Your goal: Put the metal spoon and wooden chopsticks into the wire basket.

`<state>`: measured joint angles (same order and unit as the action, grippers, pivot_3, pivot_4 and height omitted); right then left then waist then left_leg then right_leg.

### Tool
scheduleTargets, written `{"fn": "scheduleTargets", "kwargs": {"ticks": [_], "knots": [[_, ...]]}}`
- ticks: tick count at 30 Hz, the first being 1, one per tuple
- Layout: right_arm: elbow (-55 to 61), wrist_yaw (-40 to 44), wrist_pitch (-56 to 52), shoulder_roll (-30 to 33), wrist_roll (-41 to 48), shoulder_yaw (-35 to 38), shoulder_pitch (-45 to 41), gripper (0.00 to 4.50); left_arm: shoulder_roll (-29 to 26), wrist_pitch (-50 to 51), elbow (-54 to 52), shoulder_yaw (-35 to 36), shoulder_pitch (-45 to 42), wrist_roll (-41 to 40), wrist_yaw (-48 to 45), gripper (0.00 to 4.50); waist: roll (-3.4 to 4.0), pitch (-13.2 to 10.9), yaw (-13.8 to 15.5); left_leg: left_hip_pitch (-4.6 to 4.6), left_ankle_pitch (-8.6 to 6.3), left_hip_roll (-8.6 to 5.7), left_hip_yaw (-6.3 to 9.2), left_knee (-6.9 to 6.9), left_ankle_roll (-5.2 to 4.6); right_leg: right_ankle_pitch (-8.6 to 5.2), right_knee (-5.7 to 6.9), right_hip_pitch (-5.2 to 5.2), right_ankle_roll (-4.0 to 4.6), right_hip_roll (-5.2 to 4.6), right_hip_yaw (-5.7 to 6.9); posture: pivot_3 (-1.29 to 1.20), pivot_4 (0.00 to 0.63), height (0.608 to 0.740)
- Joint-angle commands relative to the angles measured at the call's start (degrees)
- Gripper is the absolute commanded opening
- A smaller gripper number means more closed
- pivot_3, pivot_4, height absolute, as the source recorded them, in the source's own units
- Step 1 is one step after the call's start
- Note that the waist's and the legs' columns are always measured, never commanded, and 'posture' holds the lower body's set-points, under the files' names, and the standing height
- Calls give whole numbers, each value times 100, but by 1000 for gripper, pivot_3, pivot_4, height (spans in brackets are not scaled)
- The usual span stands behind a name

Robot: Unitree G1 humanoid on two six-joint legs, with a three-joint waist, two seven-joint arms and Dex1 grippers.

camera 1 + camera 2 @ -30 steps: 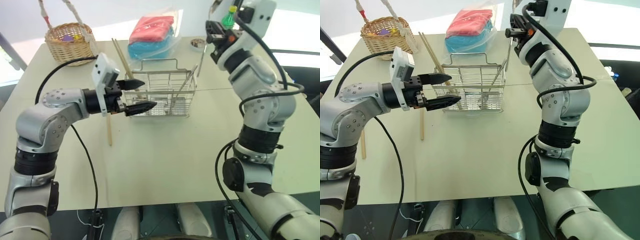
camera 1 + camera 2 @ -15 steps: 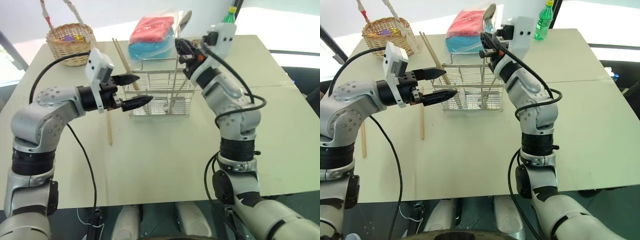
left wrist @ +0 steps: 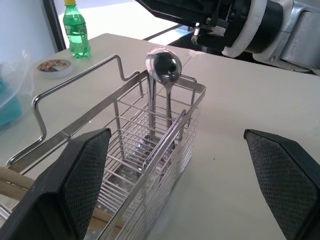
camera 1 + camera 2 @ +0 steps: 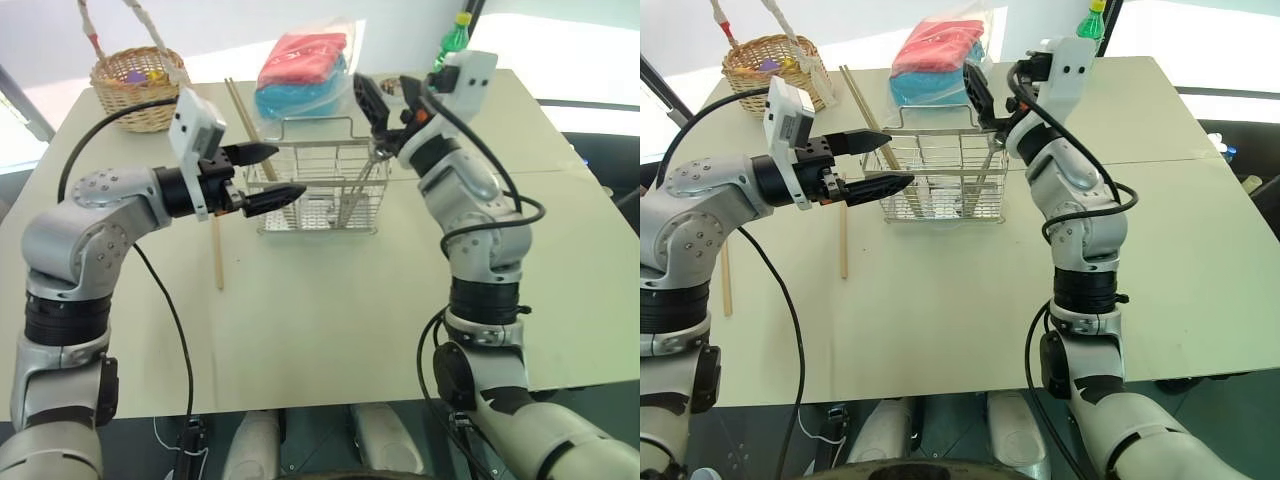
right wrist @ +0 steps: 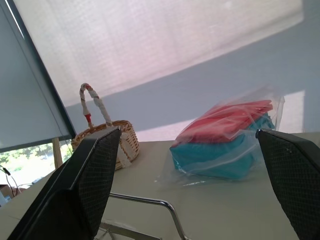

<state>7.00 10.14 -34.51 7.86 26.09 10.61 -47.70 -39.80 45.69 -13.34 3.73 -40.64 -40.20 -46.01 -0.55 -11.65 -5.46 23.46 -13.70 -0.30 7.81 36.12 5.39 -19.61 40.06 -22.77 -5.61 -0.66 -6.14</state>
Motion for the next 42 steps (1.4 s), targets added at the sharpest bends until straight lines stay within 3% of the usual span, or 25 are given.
{"fn": "scheduleTargets", "kwargs": {"ticks": [1, 6, 11, 14, 24, 30, 42], "knots": [[919, 820, -525, 824, 839, 328, -64, 4436, -59, -113, 10, 246, -149, 69, 91, 4500, 2, -1, 14, 0, 0, 0, 0, 0, 0, 0, 0, 0, 0, 0, 0, 0, 150, 740], [1880, 2520, -1458, 2706, 2243, 648, 357, 4436, -48, 120, -3, 747, -118, 44, 744, 4500, 2, -2, 130, 4, -3, -1, 0, -1, -5, -1, -14, 4, -1, -3, 1, 0, 150, 740], [2299, 3455, -1773, 3865, 2941, 935, 1101, 4436, 5, 468, -69, 1265, -16, 187, 1765, 4500, -2, -4, 157, -4, -6, 0, 0, 4, -10, 0, -16, 14, 0, 3, 2, 0, 150, 740], [2450, 3661, -1726, 4161, 3039, 991, 1564, 4436, -4, 783, -63, 1605, 83, 191, 2293, 4500, -3, -4, 156, -5, -6, -1, -2, 16, -10, 1, -17, 23, -2, -2, 2, 0, 150, 740], [2854, 4324, -651, 4459, 2018, 666, 3390, 4436, 338, 2261, -535, 2568, 914, 634, 4303, 4500, -9, -3, 206, -6, -6, 1, 0, 15, -10, 0, -19, 25, -3, -4, 3, 0, 150, 740], [2822, 4107, -365, 4260, 1703, 408, 3649, 4436, 844, 2975, -496, 2809, 1345, 1598, 5576, 4500, -20, 2, 275, -10, -3, -2, 0, 25, -5, 7, -15, 30, -4, 3, 4, 0, 150, 740], [3075, 3715, -423, 4059, 1895, 425, 3844, 4436, 925, 2365, 1720, 2880, 723, 2130, 5432, 4500, -44, 12, 366, -10, 0, -11, 5, 27, 0, 11, -18, 36, -8, -3, 8, 0, 150, 740]]}}
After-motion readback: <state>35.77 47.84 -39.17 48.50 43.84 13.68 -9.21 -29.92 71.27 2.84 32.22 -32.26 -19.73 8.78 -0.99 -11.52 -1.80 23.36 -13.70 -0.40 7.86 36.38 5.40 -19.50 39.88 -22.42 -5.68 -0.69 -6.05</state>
